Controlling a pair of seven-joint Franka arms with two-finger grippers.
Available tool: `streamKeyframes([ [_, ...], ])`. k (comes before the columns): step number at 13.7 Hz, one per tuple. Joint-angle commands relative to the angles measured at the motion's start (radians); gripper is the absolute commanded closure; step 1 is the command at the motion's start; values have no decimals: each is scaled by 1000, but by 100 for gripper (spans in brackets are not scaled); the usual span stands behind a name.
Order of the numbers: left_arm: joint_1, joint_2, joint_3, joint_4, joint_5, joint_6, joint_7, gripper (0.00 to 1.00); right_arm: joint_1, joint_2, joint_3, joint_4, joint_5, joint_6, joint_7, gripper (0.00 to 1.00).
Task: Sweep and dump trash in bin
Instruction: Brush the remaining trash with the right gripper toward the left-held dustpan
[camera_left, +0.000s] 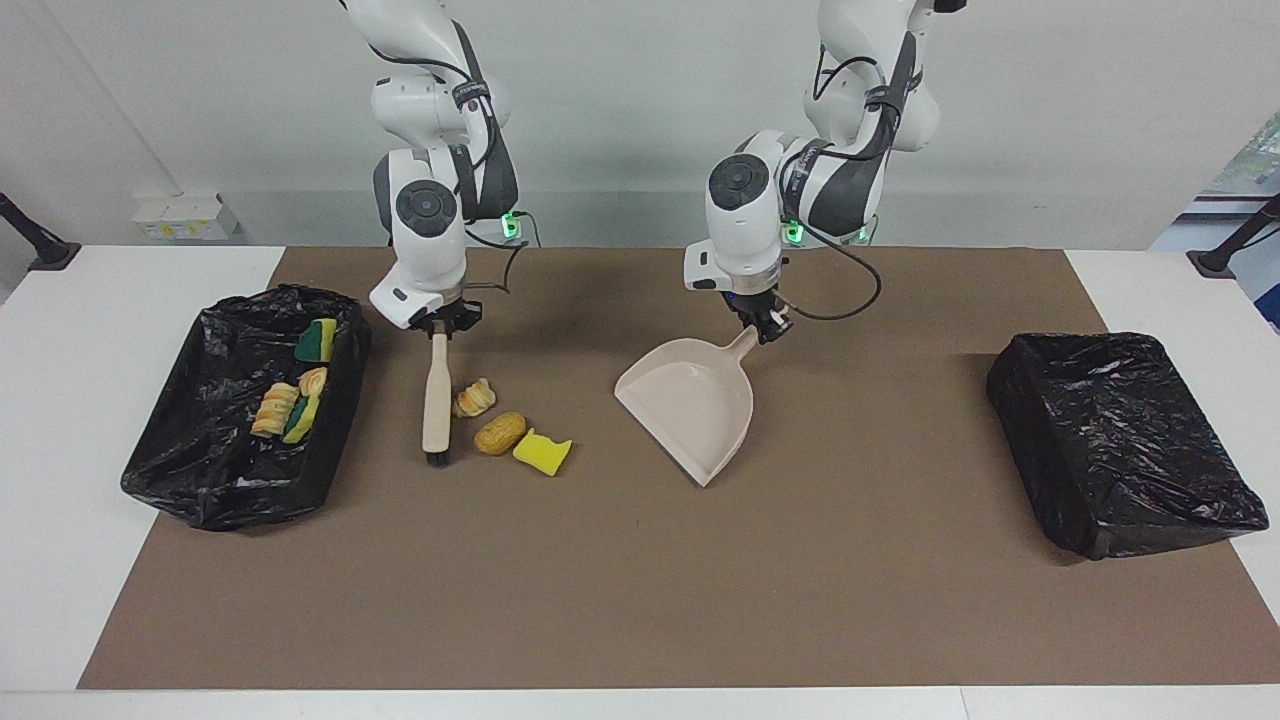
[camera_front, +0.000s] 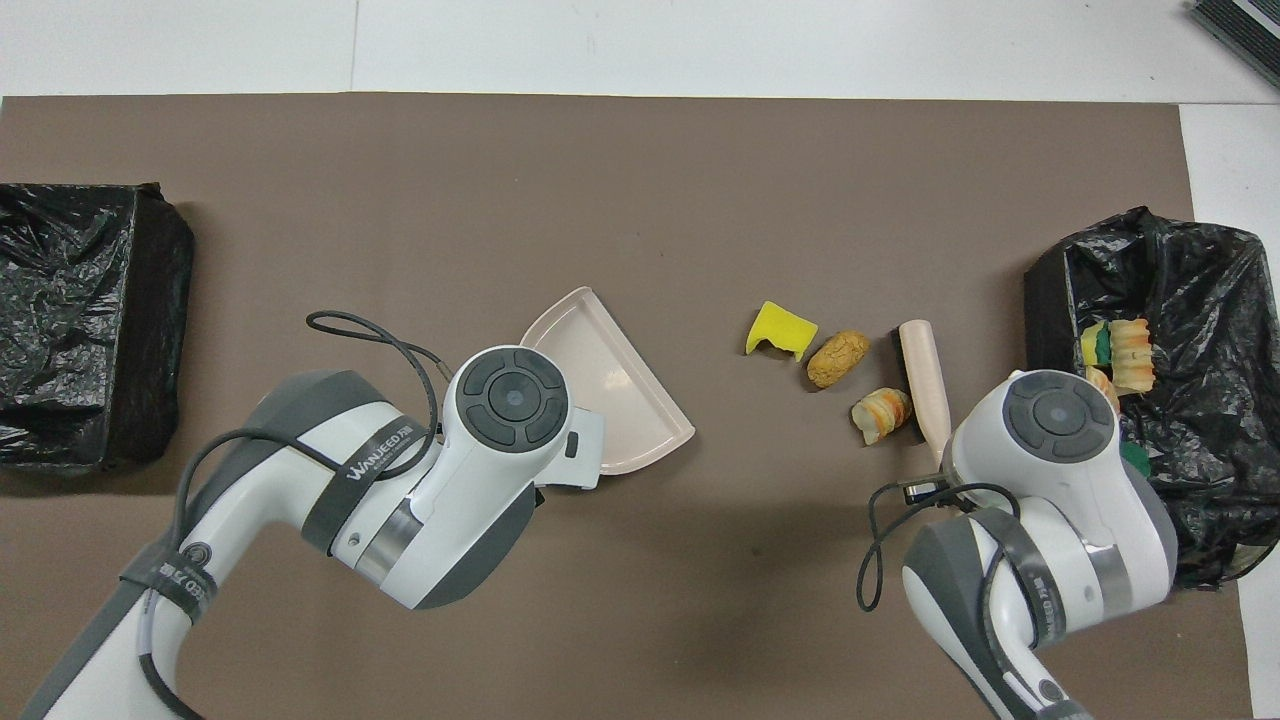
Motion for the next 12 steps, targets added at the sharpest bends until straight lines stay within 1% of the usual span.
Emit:
streamKeyframes([
  [1, 28, 4, -7, -11, 38, 52, 114, 100, -2, -2, 11, -33, 24, 44, 35, 100],
  [2, 26, 19, -7, -8, 126, 104, 320, 100, 13, 6, 11, -30, 24, 62, 46, 100],
  [3, 35, 24, -7, -17, 156, 194, 590, 100, 30, 24, 13, -21, 27, 70, 67, 100],
  [4, 61, 27, -7, -34, 155, 276, 754, 100, 53, 42, 13, -7, 57, 75, 102, 100],
  [5, 65, 25, -7, -41, 150, 290, 742, 100, 70, 75, 13, 37, 105, 64, 106, 100],
  [6, 66, 24, -7, -41, 150, 269, 640, 100, 80, 110, 13, 72, 122, 56, 110, 100],
  [7, 66, 22, -7, -41, 150, 246, 577, 100, 108, 142, 13, 100, 130, 58, 119, 100],
  [9, 66, 16, -7, -52, 150, 227, 561, 100, 152, 211, 13, 163, 156, 44, 138, 100],
  [10, 66, 13, -7, -61, 150, 227, 546, 100, 159, 236, 13, 186, 159, 33, 136, 100],
  [12, 72, 5, -7, -75, 150, 218, 465, 100, 177, 247, 16, 212, 192, 15, 127, 100],
])
